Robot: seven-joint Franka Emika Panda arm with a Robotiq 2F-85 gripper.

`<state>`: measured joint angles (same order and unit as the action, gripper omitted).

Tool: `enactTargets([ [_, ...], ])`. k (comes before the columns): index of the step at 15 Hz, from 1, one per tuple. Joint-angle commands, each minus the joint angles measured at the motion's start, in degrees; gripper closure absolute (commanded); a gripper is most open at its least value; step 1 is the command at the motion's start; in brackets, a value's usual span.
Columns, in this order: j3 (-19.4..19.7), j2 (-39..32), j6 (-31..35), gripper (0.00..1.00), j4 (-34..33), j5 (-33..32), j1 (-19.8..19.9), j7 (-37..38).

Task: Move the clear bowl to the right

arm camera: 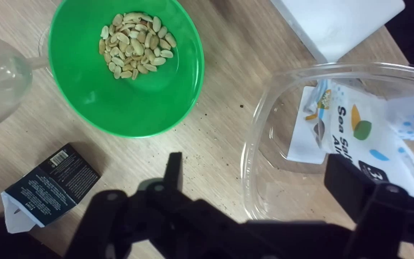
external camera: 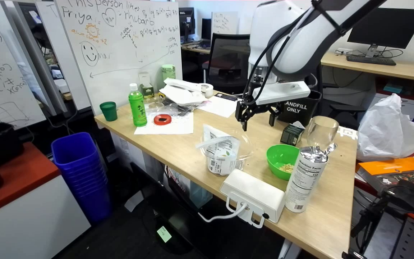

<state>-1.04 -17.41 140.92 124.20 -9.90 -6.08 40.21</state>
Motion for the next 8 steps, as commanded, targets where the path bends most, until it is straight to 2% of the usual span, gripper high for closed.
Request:
enactTargets([
  [1, 2.4, -5.8, 2.1, 0.00, -3.3, -0.6, -1.7, 0.3],
  [8, 3.9, -17.5, 5.6, 0.00, -11.5, 4.9, -2.0, -1.4],
])
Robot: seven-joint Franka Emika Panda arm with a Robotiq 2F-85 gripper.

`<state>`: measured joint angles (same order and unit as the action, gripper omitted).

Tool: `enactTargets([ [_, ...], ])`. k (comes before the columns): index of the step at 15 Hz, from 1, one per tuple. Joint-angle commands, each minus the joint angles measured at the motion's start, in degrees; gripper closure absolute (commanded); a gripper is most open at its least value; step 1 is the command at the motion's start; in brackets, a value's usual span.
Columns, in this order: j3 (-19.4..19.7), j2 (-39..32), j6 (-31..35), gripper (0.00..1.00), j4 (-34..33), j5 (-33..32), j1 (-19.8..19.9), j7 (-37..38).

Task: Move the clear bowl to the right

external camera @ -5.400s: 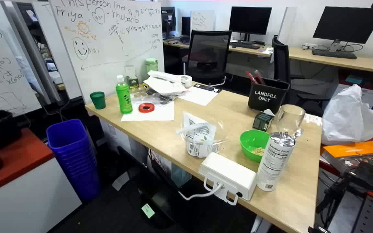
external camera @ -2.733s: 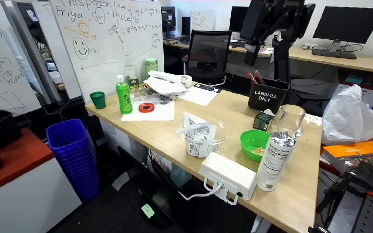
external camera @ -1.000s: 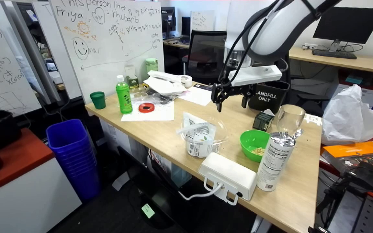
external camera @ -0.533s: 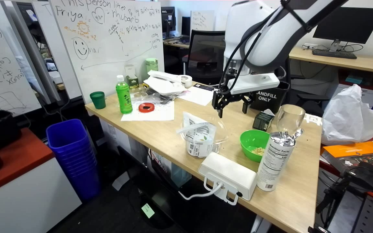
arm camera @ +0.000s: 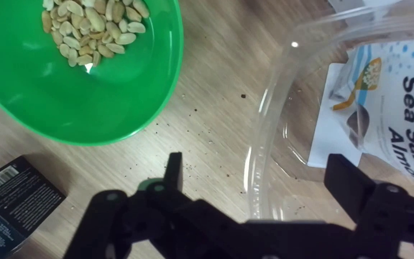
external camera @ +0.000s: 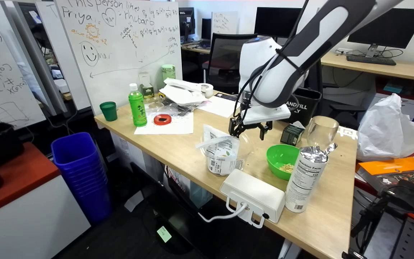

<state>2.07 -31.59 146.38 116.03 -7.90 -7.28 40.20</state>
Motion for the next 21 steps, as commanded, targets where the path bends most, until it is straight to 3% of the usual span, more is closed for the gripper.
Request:
enactTargets([
  [1, 0.8, -4.3, 0.1, 0.04, -4.2, 3.6, -0.9, -1.6],
  [2, 0.7, -5.1, 0.4, 0.28, -4.8, 4.5, -0.9, -1.8],
  [5, 0.6, -6.1, 0.4, 0.36, -6.1, 6.8, -0.9, -2.4],
  [14, 1.5, -6.0, 0.0, 0.98, -7.2, 8.9, -1.1, -2.3],
  [21, 1.0, -4.6, 0.2, 0.98, -6.8, 12.8, 1.0, -3.0],
])
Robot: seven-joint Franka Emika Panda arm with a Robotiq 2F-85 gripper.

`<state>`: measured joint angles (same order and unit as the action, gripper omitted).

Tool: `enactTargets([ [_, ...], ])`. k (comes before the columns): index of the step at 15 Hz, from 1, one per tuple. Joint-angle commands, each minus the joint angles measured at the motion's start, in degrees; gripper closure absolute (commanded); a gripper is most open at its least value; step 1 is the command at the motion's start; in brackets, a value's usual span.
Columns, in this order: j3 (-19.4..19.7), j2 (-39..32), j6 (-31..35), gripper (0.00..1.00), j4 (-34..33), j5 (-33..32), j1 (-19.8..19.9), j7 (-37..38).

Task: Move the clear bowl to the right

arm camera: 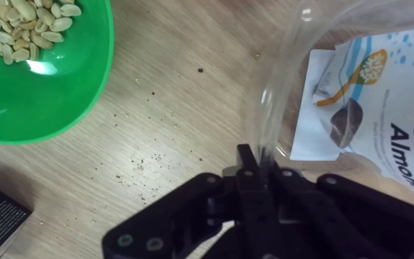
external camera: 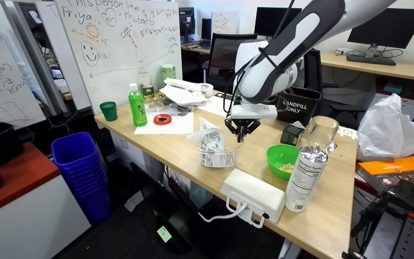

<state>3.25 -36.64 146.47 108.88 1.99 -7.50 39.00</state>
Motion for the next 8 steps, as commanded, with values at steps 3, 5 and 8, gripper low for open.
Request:
enactTargets([
  [3, -0.1, 1.3, 0.3, 0.98, 0.6, 6.4, 3.1, -2.4],
  [5, 0.6, 1.4, 1.0, 0.98, 1.1, 8.1, 4.1, -2.0],
  [8, 1.4, 2.2, 2.3, 0.98, 2.7, 11.0, 5.6, -1.2],
])
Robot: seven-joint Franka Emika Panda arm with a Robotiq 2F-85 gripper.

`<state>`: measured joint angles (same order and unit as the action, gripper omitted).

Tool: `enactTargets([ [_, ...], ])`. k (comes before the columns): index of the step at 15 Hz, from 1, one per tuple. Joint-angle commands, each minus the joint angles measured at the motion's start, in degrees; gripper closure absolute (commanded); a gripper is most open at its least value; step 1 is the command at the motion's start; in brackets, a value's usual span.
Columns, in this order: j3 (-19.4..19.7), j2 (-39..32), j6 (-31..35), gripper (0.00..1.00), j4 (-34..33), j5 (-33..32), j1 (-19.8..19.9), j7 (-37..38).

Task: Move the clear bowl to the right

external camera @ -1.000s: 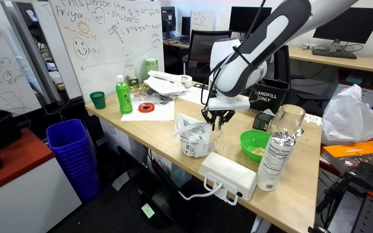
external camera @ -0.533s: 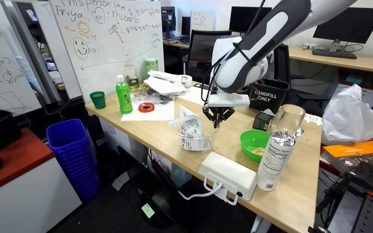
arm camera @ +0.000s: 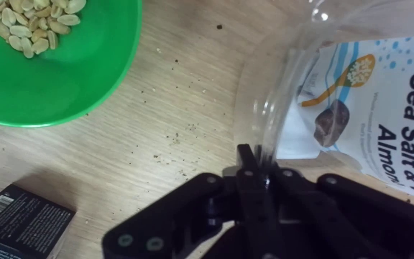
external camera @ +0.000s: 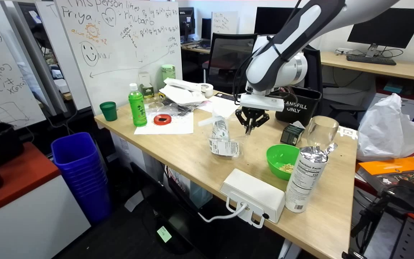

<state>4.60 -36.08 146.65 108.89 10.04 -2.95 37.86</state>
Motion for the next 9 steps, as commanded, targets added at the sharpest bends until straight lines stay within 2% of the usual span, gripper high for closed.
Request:
enactTargets([
  [1, 0.2, 2.0, 2.8, 0.98, 3.5, 4.0, 1.7, -0.2],
  [9, 2.8, 5.9, 11.3, 0.98, 13.2, 10.0, 3.4, 1.9],
])
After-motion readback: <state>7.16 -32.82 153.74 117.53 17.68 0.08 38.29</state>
